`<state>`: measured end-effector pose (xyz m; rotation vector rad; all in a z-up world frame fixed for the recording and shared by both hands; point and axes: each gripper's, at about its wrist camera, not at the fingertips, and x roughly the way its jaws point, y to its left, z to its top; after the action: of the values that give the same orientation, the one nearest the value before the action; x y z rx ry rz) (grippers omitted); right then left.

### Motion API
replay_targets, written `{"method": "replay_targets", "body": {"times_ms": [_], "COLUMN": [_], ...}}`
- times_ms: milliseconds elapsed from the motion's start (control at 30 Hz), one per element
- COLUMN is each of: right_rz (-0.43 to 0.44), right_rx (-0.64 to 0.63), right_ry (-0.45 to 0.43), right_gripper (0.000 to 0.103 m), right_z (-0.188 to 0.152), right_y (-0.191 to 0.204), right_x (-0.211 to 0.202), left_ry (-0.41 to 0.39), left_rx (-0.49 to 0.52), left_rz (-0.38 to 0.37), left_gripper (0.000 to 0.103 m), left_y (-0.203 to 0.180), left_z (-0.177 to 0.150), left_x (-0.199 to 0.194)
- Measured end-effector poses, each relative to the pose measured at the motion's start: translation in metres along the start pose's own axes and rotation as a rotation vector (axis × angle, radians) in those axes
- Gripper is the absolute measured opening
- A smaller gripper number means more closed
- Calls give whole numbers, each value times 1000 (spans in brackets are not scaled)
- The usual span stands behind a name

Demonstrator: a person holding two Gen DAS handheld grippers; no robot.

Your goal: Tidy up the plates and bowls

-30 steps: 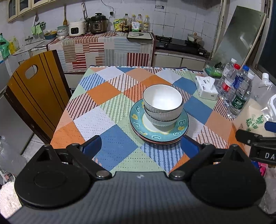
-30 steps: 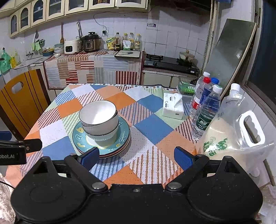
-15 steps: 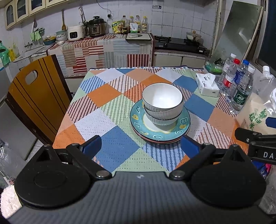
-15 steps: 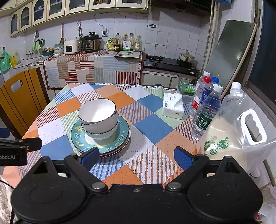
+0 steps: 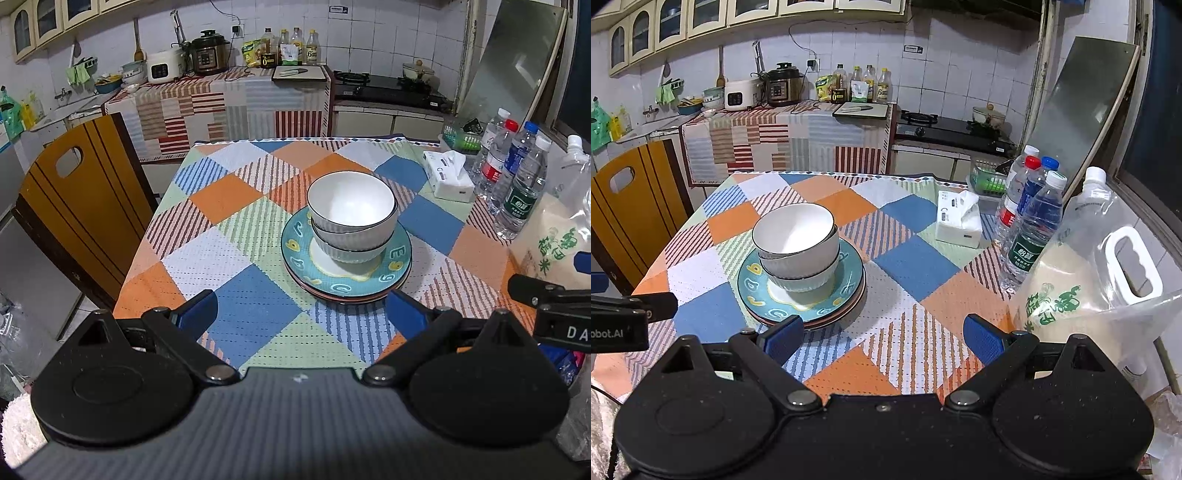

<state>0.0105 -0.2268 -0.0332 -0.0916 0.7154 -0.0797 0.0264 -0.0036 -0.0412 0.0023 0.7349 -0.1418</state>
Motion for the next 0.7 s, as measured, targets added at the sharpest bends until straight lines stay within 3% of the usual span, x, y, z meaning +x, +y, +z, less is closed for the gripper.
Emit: {"method": "replay_targets", "body": {"times_ms": [167, 700], "right_rz": [-2, 0], "right_rx": [4, 13], "right_ry": [3, 20], "right_gripper": [95, 96], "right_z": [0, -1], "right_y": [-1, -4], "right_x": [1, 5], "left_ry": [-42, -38], "left_rx": [12, 44], "left_rz": [15, 18], "left_gripper": [99, 99], "left_y": [-1, -1], "left_z": [-2, -4], "left_x": [-4, -2]}}
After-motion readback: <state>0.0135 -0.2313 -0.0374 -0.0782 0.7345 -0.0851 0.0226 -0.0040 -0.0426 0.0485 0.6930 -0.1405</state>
